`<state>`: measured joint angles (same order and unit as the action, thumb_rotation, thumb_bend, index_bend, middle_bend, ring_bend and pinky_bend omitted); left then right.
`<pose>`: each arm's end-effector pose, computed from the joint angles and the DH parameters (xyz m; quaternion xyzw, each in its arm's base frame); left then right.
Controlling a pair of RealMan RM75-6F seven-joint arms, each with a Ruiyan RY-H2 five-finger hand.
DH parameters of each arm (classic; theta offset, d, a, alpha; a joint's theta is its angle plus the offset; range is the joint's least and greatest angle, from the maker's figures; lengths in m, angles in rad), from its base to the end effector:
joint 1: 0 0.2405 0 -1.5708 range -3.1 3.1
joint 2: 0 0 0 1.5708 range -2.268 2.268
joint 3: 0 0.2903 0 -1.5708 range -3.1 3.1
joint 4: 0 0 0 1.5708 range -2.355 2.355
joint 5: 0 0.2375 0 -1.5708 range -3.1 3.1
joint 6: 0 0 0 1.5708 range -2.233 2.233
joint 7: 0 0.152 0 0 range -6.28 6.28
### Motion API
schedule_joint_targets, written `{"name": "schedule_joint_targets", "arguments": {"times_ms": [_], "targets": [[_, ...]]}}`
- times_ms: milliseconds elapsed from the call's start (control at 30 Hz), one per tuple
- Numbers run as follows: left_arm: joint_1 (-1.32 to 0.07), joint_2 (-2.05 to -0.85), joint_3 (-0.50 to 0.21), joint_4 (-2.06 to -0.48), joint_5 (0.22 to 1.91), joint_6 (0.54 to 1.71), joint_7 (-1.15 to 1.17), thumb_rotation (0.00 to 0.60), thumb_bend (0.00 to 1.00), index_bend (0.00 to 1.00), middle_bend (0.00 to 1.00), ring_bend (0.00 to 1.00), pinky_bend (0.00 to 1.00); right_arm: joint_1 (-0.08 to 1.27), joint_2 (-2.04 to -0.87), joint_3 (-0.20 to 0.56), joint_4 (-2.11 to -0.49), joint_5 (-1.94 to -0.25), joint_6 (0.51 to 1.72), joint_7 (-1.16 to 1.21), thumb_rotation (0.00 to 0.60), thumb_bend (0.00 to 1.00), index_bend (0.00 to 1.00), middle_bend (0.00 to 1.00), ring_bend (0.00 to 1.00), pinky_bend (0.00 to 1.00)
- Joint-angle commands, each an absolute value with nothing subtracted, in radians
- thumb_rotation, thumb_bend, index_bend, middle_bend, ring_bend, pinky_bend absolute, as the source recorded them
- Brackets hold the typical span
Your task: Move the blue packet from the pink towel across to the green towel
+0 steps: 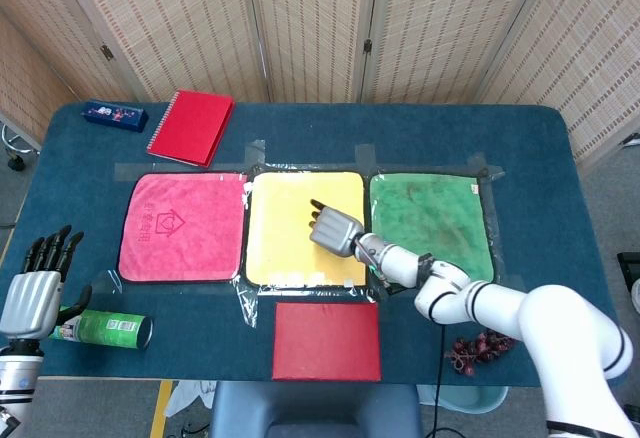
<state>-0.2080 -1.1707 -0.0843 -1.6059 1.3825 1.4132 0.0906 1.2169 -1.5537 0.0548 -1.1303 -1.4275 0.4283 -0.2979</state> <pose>-0.3386 0.2442 0.1318 -0.5992 -0.3787 -0.3828 0.5925 -0.0851 -0.4635 -0.0837 0.9383 -0.0523 0.1599 0.3022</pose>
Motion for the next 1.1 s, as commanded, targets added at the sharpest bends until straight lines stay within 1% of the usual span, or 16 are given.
{"name": "schedule_joint_targets", "arguments": {"times_ms": [33, 233, 367, 433, 567, 700, 800, 967, 1100], "targets": [[-0.21, -1.173, -0.086, -1.607, 1.385, 1.411, 0.092, 0.6, 0.45, 0.0, 0.0, 0.0, 0.0, 1.184, -1.484, 0.023, -1.195, -1.412, 0.445, -0.34, 0.6, 0.66, 0.47, 0.31, 0.18, 0.03], [-0.214, -1.178, -0.089, -1.609, 1.389, 1.405, 0.097, 0.6, 0.45, 0.0, 0.0, 0.0, 0.0, 1.123, -1.354, -0.006, -1.333, -1.373, 0.508, -0.406, 0.6, 0.68, 0.49, 0.33, 0.19, 0.03], [-0.212, -1.175, -0.092, -1.616, 1.396, 1.412, 0.097, 0.6, 0.45, 0.0, 0.0, 0.0, 0.0, 1.094, -1.289, 0.001, -1.424, -1.372, 0.579, -0.435, 0.6, 0.68, 0.51, 0.35, 0.22, 0.03], [-0.21, -1.174, -0.093, -1.62, 1.398, 1.417, 0.097, 0.6, 0.45, 0.0, 0.0, 0.0, 0.0, 1.086, -1.284, 0.014, -1.444, -1.377, 0.611, -0.429, 0.6, 0.68, 0.51, 0.36, 0.22, 0.03], [-0.206, -1.172, -0.092, -1.628, 1.4, 1.421, 0.099, 0.6, 0.45, 0.0, 0.0, 0.0, 0.0, 1.091, -1.343, 0.042, -1.417, -1.384, 0.633, -0.399, 0.6, 0.68, 0.51, 0.33, 0.22, 0.03], [-0.199, -1.168, -0.088, -1.63, 1.397, 1.421, 0.103, 0.6, 0.45, 0.0, 0.0, 0.0, 0.0, 1.116, -1.425, 0.053, -1.347, -1.376, 0.598, -0.39, 0.6, 0.68, 0.5, 0.3, 0.2, 0.03], [-0.193, -1.164, -0.087, -1.63, 1.389, 1.421, 0.099, 0.6, 0.45, 0.0, 0.0, 0.0, 0.0, 1.132, -1.472, 0.052, -1.297, -1.369, 0.569, -0.394, 0.6, 0.68, 0.5, 0.29, 0.19, 0.03], [-0.19, -1.163, -0.085, -1.63, 1.387, 1.417, 0.096, 0.6, 0.45, 0.0, 0.0, 0.0, 0.0, 1.146, -1.515, 0.042, -1.235, -1.354, 0.53, -0.409, 0.6, 0.68, 0.5, 0.29, 0.19, 0.03], [-0.188, -1.166, -0.084, -1.631, 1.394, 1.419, 0.099, 0.6, 0.45, 0.0, 0.0, 0.0, 0.0, 1.146, -1.527, 0.035, -1.214, -1.344, 0.516, -0.41, 0.6, 0.68, 0.5, 0.29, 0.19, 0.03]]}}
